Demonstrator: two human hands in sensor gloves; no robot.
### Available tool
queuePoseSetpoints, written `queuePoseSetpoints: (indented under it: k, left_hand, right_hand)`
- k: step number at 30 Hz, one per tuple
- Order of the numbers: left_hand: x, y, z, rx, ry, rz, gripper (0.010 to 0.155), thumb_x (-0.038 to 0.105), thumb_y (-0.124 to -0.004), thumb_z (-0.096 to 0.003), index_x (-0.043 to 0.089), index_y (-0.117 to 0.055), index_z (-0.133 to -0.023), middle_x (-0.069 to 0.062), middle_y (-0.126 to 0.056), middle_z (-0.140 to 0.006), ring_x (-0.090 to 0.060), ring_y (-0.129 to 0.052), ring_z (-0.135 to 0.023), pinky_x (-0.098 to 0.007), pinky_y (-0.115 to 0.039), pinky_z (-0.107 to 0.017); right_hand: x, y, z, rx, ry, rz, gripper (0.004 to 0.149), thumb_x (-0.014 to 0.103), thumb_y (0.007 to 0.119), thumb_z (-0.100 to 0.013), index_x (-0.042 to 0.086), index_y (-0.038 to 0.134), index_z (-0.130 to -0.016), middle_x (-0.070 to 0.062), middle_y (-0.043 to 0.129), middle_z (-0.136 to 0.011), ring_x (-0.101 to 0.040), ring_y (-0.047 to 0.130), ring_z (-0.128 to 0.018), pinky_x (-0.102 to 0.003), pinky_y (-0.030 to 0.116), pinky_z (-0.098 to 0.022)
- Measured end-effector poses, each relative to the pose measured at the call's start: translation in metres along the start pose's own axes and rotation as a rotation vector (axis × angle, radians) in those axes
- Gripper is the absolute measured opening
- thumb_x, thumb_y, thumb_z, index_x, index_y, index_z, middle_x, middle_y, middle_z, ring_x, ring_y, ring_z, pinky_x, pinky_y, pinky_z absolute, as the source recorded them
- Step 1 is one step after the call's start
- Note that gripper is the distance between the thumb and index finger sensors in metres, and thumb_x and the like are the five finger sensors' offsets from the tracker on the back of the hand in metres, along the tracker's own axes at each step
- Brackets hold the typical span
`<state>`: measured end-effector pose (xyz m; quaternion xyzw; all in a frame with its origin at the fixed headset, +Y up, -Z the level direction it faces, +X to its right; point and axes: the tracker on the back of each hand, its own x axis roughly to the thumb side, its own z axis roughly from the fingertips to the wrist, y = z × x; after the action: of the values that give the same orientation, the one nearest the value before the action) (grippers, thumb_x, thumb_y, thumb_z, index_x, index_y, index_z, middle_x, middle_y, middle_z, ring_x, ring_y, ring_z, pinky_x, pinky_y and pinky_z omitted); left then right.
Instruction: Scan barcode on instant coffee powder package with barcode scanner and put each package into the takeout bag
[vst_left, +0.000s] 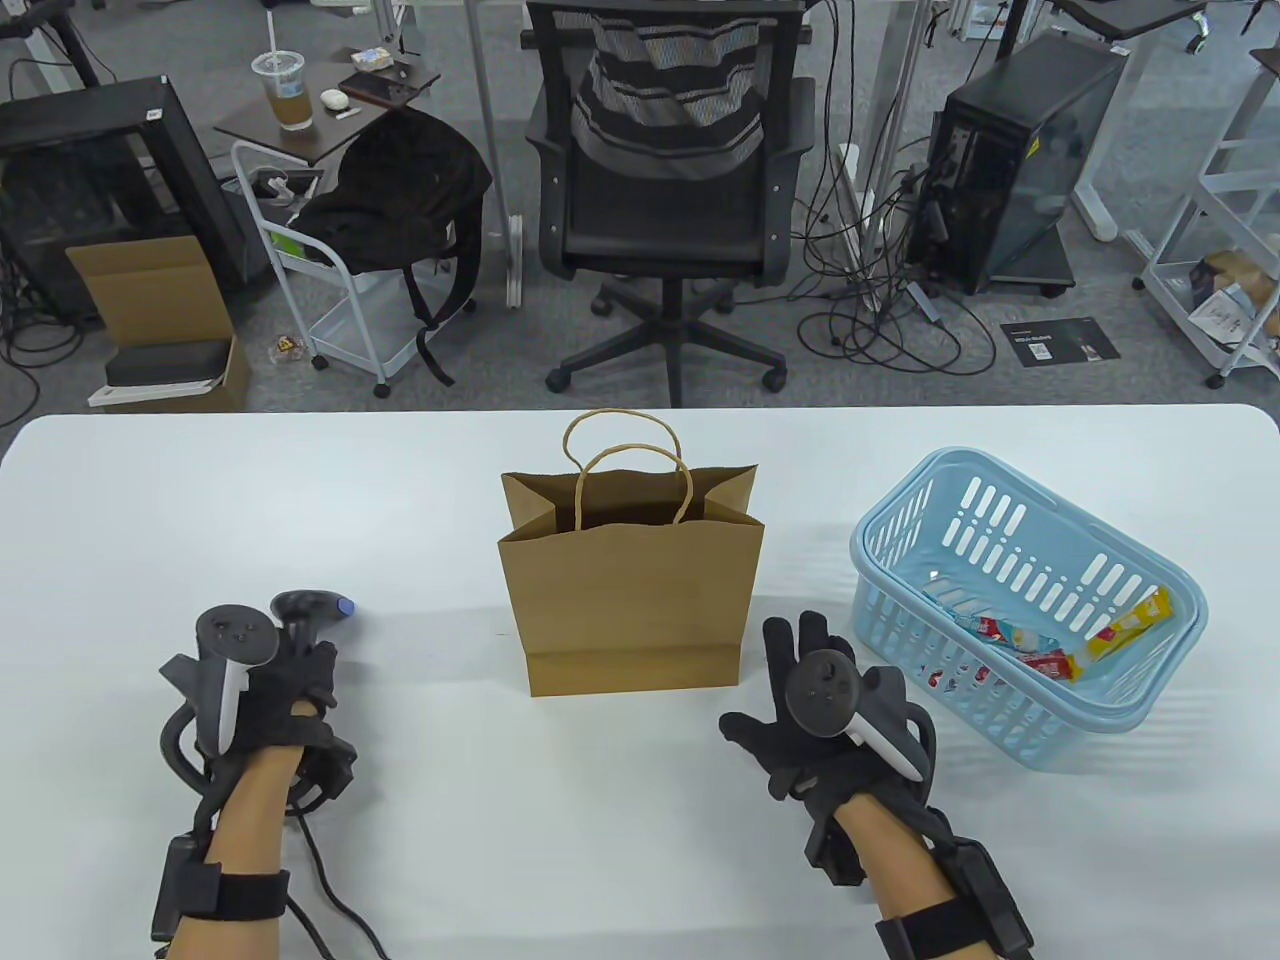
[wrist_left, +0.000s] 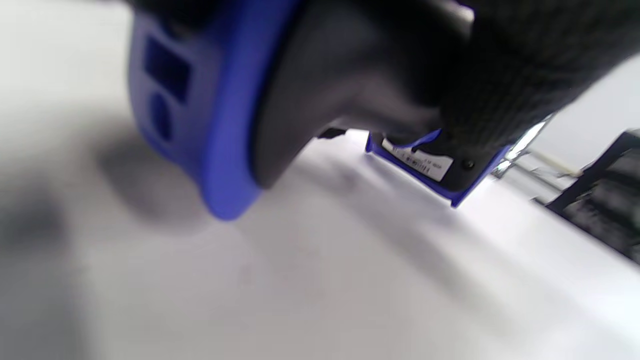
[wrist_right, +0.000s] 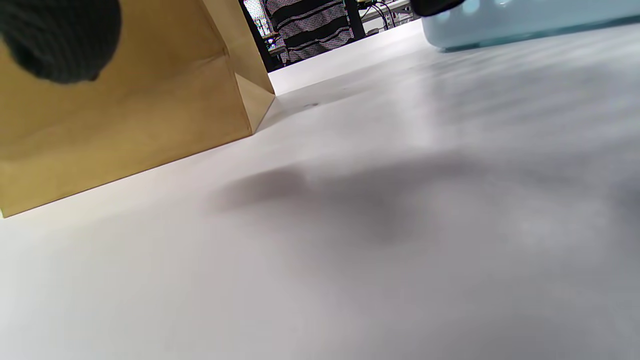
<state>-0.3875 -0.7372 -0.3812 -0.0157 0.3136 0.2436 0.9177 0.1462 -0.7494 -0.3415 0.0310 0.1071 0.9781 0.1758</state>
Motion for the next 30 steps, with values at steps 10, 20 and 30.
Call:
queuePoseSetpoints:
  k: [10, 20, 30]
  left_hand:
    - [0.009, 0.056, 0.046, 0.073, -0.308, 0.399, 0.071, 0.063, -0.098, -0.0362, 0.032, -0.066, -0.092, 0.012, -0.088, -0.086, -0.016, -0.112, -0.049, -0.036, -0.093, -0.037]
    - [0.031, 0.066, 0.078, -0.148, -0.759, 0.922, 0.079, 0.058, -0.09, -0.046, 0.027, -0.05, -0.107, 0.012, -0.086, -0.082, -0.014, -0.103, -0.06, -0.043, -0.087, -0.055]
    - [0.047, 0.054, 0.083, -0.367, -0.986, 0.994, 0.05, 0.047, -0.095, -0.0455, 0.033, -0.082, -0.092, 0.001, -0.082, -0.103, -0.023, -0.106, -0.07, -0.037, -0.091, -0.045]
  right_hand:
    - [-0.001, -0.001, 0.0, 0.003, 0.014, 0.0, 0.102, 0.074, 0.07, -0.048, 0.036, -0.001, -0.111, -0.019, -0.001, -0.121, -0.051, 0.032, -0.113, -0.062, 0.044, -0.081]
    - [0.0, -0.001, 0.0, -0.006, 0.007, -0.005, 0.102, 0.074, 0.07, -0.048, 0.037, -0.002, -0.11, -0.019, -0.001, -0.121, -0.051, 0.032, -0.113, -0.062, 0.045, -0.081]
    - [0.001, 0.0, 0.001, 0.007, -0.032, -0.02, 0.1, 0.074, 0.074, -0.046, 0.051, 0.0, -0.107, -0.015, -0.007, -0.121, -0.057, 0.029, -0.111, -0.064, 0.044, -0.081]
